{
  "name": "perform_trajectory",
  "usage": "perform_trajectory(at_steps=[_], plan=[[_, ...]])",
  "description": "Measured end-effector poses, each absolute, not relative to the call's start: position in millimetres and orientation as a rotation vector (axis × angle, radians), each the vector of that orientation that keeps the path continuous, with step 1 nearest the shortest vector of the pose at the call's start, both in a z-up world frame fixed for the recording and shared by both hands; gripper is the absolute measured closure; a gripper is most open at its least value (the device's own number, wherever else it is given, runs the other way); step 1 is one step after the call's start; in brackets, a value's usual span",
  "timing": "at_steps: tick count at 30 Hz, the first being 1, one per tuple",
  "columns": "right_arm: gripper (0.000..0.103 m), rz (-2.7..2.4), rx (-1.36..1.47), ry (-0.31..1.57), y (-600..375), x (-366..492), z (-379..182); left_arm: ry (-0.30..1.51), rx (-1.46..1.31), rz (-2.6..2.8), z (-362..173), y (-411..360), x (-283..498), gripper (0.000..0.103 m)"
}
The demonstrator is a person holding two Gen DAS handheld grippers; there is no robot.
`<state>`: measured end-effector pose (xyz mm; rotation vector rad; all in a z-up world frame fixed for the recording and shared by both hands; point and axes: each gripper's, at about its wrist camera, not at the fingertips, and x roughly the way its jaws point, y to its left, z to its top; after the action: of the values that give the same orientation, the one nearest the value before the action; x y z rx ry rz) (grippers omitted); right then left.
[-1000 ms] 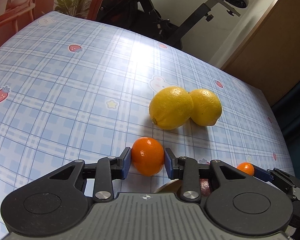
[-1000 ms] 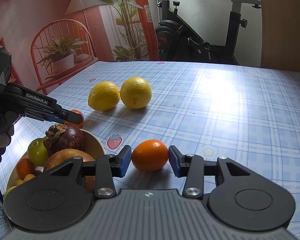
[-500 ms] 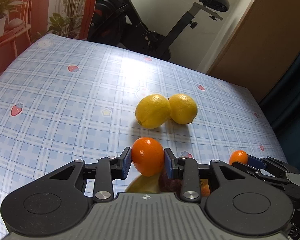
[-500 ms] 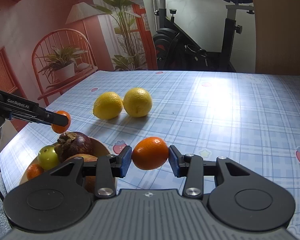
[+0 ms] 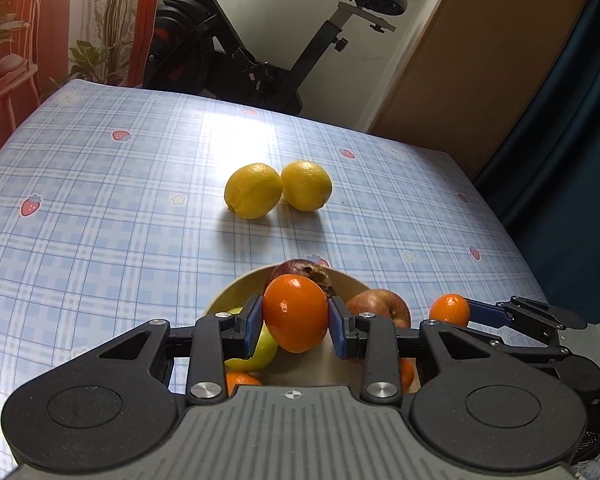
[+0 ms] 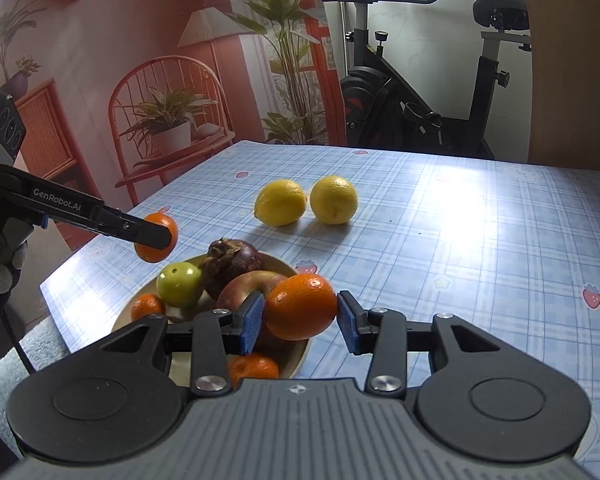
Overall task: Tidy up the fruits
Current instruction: 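Carry the second tangerine onto the cream plate and open both grippers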
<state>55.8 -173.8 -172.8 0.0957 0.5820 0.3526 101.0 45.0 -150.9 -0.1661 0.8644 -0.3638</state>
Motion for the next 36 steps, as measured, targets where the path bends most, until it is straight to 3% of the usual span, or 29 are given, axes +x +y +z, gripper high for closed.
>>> perform_trajectory(at_steps=[36], plan=[[0.059, 0.448, 0.078, 0.673, -141.1, 43.8, -189.3, 0.938, -0.114, -0.395, -181.7, 27.3, 93.0, 0.066]])
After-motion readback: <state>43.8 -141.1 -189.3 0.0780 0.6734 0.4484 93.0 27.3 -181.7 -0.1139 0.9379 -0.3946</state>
